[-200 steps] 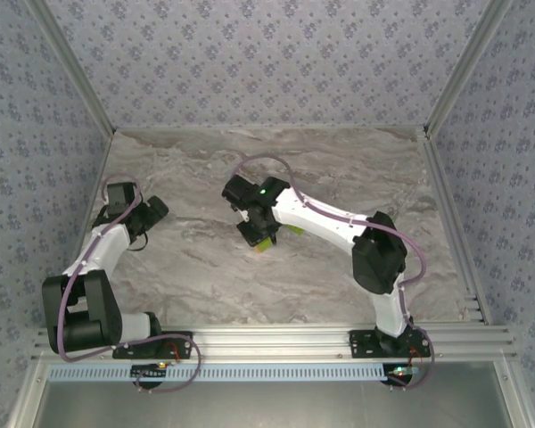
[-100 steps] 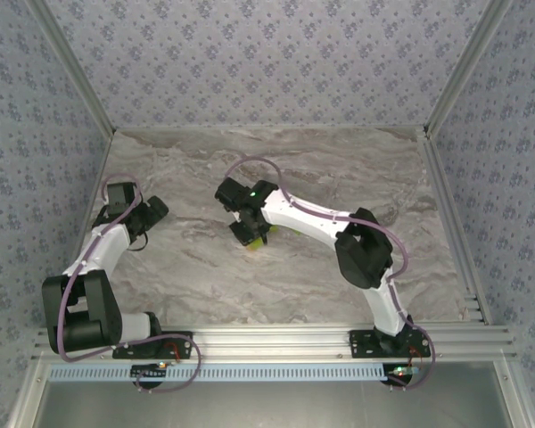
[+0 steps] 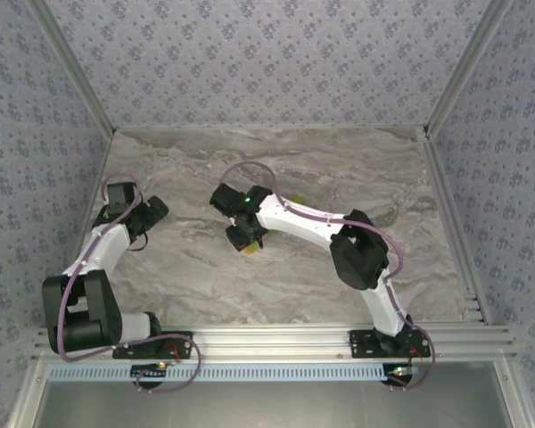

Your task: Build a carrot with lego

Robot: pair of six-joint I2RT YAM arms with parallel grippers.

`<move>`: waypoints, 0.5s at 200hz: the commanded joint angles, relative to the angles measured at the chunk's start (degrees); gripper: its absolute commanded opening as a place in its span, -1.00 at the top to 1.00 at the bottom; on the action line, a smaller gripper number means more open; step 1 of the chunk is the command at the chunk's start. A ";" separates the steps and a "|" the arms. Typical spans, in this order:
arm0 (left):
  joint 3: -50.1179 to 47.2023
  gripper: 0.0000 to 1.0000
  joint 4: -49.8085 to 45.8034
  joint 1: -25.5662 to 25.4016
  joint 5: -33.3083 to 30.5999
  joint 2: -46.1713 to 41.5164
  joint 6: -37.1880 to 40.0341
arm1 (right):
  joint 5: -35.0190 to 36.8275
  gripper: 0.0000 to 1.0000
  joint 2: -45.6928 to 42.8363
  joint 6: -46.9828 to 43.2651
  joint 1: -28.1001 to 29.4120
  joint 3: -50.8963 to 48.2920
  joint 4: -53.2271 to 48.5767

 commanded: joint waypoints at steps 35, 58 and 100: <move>0.94 -0.86 -0.07 0.44 0.84 -0.77 0.14 | 1.45 -0.38 -2.42 0.05 0.56 1.05 -1.57; 1.06 -0.86 -0.21 0.39 0.99 -0.82 0.14 | 2.12 -0.45 -5.85 -0.34 0.60 2.35 -3.09; 1.03 -0.86 -0.26 0.41 0.92 -1.06 0.06 | 5.31 -0.50 -11.17 1.95 -1.67 3.41 -6.08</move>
